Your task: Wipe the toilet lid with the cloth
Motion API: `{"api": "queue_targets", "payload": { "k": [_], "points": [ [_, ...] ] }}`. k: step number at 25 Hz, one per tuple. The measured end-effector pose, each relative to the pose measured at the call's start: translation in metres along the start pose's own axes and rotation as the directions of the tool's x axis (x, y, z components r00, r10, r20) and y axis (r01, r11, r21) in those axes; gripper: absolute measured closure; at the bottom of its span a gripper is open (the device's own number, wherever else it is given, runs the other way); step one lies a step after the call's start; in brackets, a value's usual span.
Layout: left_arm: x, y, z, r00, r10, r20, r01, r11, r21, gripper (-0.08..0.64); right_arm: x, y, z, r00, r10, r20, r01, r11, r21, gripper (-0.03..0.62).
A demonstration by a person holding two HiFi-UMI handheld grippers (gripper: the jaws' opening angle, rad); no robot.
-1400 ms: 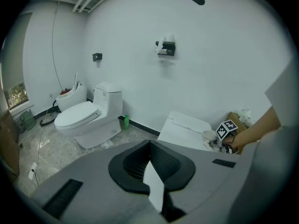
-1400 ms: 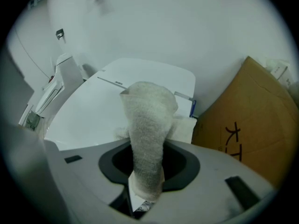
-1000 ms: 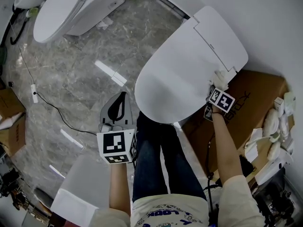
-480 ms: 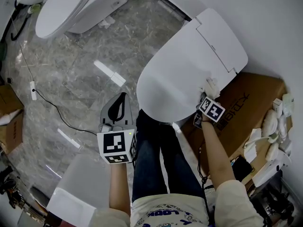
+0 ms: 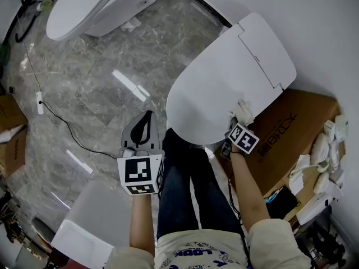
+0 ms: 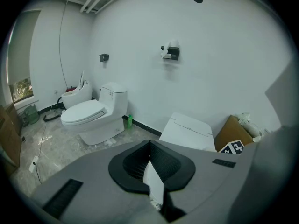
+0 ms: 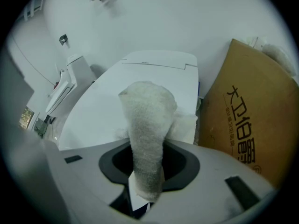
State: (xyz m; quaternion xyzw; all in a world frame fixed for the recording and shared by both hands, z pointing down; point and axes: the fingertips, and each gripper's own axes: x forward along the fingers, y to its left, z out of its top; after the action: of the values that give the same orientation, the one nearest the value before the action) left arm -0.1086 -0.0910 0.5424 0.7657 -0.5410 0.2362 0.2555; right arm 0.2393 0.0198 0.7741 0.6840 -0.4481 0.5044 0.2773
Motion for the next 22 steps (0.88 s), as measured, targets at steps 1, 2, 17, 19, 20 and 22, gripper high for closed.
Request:
{"api": "queue_targets", "payload": {
  "k": [1, 2, 17, 19, 20, 22],
  "points": [
    [0.000, 0.001, 0.000, 1.000, 0.000, 0.001, 0.000, 1.000, -0.002, 0.557, -0.001, 0.003, -0.004, 1.000, 0.000, 0.001, 0.000, 1.000, 0.000, 0.480],
    [0.000, 0.002, -0.001, 1.000, 0.000, 0.001, 0.000, 1.000, -0.003, 0.557, -0.002, 0.006, -0.008, 1.000, -0.001, 0.001, 0.001, 1.000, -0.001, 0.480],
    [-0.005, 0.013, -0.006, 1.000, 0.017, 0.002, -0.017, 1.000, -0.018, 0.557, -0.015, 0.070, -0.076, 0.995, 0.062, -0.073, -0.066, 0.997, -0.045, 0.480],
    [-0.006, 0.013, -0.007, 1.000, 0.016, 0.002, -0.016, 1.000, -0.019, 0.557, -0.017, 0.077, -0.083, 0.995, 0.068, -0.079, -0.072, 0.996, -0.050, 0.480],
    [-0.007, 0.013, -0.007, 1.000, 0.015, 0.002, -0.015, 1.000, -0.019, 0.557, -0.018, 0.081, -0.087, 0.994, 0.069, -0.080, -0.074, 0.996, -0.051, 0.480],
    [-0.008, 0.014, -0.008, 1.000, 0.015, 0.002, -0.015, 1.000, -0.018, 0.557, -0.019, 0.088, -0.093, 0.994, 0.074, -0.085, -0.079, 0.995, -0.055, 0.480]
  ]
}}
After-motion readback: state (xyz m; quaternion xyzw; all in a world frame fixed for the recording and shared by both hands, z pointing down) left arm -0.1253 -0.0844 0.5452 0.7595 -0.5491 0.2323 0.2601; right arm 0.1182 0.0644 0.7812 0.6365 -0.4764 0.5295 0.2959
